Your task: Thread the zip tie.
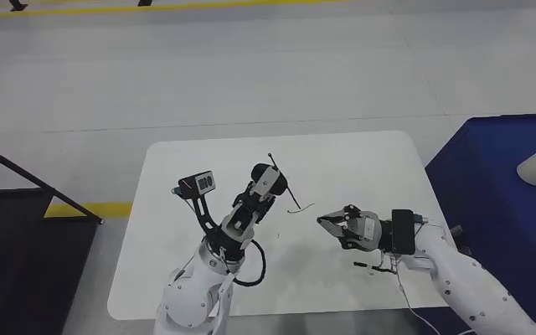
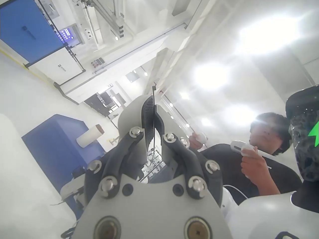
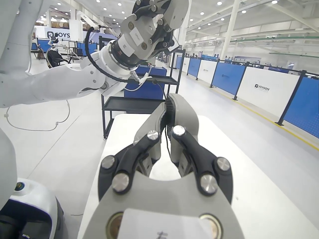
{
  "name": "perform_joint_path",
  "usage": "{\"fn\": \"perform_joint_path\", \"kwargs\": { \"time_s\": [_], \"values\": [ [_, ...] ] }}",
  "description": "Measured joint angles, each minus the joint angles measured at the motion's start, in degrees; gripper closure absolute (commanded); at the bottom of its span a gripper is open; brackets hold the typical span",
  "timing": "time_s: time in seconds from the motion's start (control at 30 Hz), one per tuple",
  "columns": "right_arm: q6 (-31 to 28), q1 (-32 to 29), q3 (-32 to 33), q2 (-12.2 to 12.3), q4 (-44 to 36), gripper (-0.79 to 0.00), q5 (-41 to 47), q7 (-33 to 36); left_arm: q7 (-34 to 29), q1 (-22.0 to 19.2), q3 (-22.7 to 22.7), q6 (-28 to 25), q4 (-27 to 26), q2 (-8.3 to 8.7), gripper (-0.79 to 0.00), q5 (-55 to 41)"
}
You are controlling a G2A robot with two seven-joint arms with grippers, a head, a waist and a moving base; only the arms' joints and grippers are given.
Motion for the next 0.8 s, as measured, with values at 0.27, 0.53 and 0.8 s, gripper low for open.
{"fn": "perform_joint_path", "kwargs": {
  "time_s": [0.27,0.53,0.8],
  "values": [
    [-2.0,-2.4,1.0,-0.1,-3.9,0.0,-4.1,-5.5,9.1,2.5,4.0,-16.3,5.4,0.49,0.0,12.0],
    [-1.8,-2.8,2.8,-0.3,-3.3,0.0,-7.5,-6.9,15.5,5.3,6.7,-15.5,4.9,1.24,0.0,10.9],
    [-1.6,-2.8,3.7,-0.7,-2.4,0.0,-8.6,-9.3,15.3,5.2,7.5,-14.4,5.6,2.17,0.0,10.2]
  ]
}}
